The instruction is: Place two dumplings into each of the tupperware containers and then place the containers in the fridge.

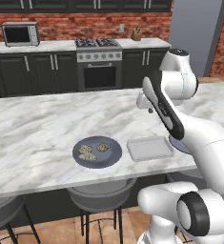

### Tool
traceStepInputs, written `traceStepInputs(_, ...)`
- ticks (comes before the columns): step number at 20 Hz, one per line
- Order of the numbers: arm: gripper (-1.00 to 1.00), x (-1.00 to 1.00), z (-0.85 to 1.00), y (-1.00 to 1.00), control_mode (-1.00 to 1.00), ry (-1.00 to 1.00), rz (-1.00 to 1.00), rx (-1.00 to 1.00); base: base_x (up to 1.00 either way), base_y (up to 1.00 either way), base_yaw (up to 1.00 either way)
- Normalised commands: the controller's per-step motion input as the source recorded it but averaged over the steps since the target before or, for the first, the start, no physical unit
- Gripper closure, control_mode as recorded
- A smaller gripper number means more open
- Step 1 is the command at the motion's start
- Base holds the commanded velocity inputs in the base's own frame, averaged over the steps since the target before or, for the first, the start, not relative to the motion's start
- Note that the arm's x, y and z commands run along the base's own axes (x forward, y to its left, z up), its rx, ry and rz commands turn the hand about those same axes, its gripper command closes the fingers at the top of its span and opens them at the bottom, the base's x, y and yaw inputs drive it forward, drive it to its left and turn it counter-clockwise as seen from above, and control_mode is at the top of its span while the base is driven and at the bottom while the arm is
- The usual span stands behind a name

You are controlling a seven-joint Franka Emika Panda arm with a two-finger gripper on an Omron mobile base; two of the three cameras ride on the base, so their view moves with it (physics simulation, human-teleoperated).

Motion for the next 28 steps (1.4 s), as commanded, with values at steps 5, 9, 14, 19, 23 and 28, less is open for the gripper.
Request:
traceStepInputs(5, -1.0, 0.05, -0.28, -0.15, -1.0, 0.0, 0.0, 0.0, 0.0, 0.0, 0.0)
traceStepInputs(9, -1.0, 0.39, -0.74, -0.95, -1.0, 0.03, -0.04, 0.0, 0.0, 0.0, 0.0)
traceStepInputs(14, -1.0, 0.48, -0.81, -1.0, -1.0, 0.0, -0.05, 0.0, 0.0, 0.0, 0.0)
traceStepInputs(19, -1.0, 0.27, -0.76, -1.0, -1.0, 0.0, -0.1, -0.02, 0.0, 0.0, 0.0)
traceStepInputs(23, -1.0, 0.01, -0.49, -1.0, -1.0, 0.0, -0.11, -0.01, 0.0, 0.0, 0.0)
traceStepInputs(28, -1.0, 0.01, -0.13, -0.95, -1.0, 0.0, -0.02, 0.0, 0.0, 0.0, 0.0)
